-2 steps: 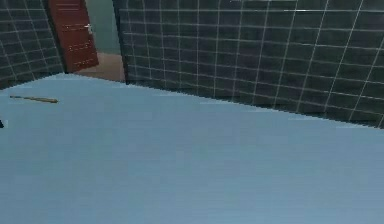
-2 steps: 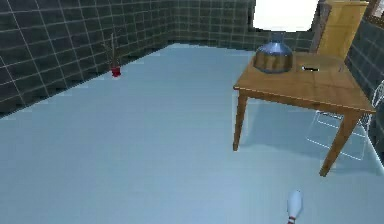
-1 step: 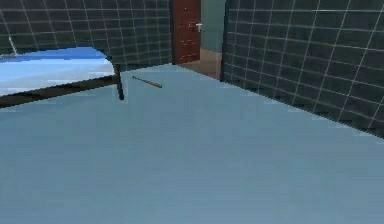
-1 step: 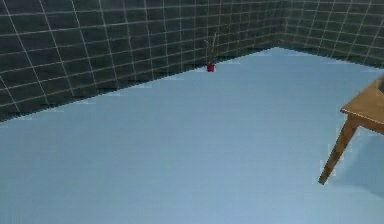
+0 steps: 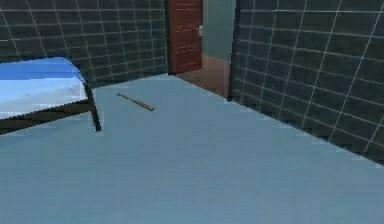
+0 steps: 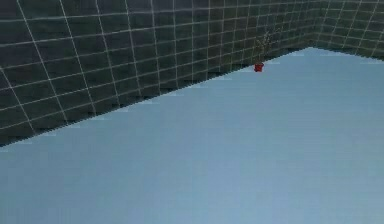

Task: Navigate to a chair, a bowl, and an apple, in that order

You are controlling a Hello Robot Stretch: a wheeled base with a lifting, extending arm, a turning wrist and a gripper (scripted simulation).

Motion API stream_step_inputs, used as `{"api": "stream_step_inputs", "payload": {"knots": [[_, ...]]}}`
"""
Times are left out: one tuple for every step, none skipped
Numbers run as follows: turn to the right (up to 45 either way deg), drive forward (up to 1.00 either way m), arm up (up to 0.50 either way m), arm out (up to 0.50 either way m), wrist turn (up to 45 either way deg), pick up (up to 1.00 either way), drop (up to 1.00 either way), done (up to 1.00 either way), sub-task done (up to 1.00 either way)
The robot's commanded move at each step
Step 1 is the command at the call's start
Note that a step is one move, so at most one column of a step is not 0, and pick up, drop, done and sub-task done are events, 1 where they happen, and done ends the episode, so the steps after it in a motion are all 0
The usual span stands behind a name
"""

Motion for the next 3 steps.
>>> {"api": "stream_step_inputs", "payload": {"knots": [[0.0, 1.00, 0.00, 0.00, 0.0, 0.00, 0.00, 0.00, 0.00], [0.0, 1.00, 0.00, 0.00, 0.0, 0.00, 0.00, 0.00, 0.00], [0.0, 0.90, 0.00, 0.00, 0.0, 0.00, 0.00, 0.00, 0.00]]}}
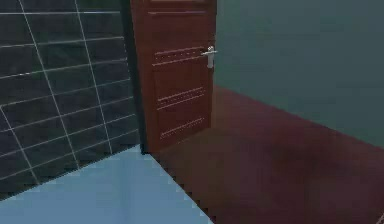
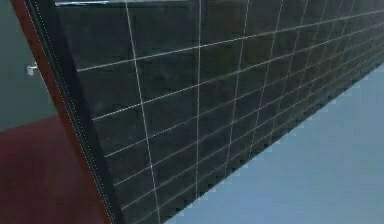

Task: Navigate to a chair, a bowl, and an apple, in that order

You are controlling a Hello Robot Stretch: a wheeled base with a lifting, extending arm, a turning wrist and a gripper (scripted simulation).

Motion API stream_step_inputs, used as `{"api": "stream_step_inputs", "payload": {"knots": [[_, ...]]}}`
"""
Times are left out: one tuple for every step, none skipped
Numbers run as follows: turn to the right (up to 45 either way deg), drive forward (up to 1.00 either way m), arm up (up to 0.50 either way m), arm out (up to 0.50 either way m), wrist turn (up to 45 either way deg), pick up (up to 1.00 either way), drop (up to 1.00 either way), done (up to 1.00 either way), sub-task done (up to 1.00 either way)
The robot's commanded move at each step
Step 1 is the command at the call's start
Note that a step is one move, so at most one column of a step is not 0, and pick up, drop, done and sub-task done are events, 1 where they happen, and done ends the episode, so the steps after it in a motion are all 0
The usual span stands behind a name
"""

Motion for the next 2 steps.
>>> {"api": "stream_step_inputs", "payload": {"knots": [[15.0, 0.00, 0.00, 0.00, 0.0, 0.00, 0.00, 0.00, 0.00], [0.0, 0.65, 0.00, 0.00, 0.0, 0.00, 0.00, 0.00, 0.00]]}}
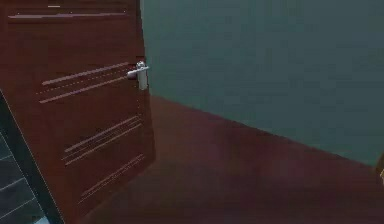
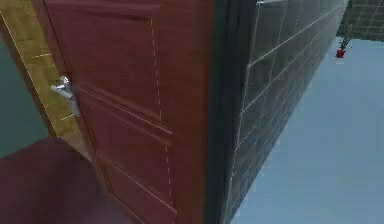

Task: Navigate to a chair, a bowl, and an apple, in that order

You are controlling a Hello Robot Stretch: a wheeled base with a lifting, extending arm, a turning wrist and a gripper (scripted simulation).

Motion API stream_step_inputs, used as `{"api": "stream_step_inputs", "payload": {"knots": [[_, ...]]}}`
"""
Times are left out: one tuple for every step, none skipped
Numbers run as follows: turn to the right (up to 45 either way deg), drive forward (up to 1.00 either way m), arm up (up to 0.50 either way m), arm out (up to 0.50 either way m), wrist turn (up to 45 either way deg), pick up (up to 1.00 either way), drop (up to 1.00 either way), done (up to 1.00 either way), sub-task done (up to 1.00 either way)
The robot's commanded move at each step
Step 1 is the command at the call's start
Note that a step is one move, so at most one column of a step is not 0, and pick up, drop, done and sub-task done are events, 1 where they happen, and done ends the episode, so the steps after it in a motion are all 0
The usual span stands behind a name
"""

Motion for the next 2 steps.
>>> {"api": "stream_step_inputs", "payload": {"knots": [[33.0, 0.00, 0.00, 0.00, 0.0, 0.00, 0.00, 0.00, 0.00], [0.0, 1.00, 0.00, 0.00, 0.0, 0.00, 0.00, 0.00, 0.00]]}}
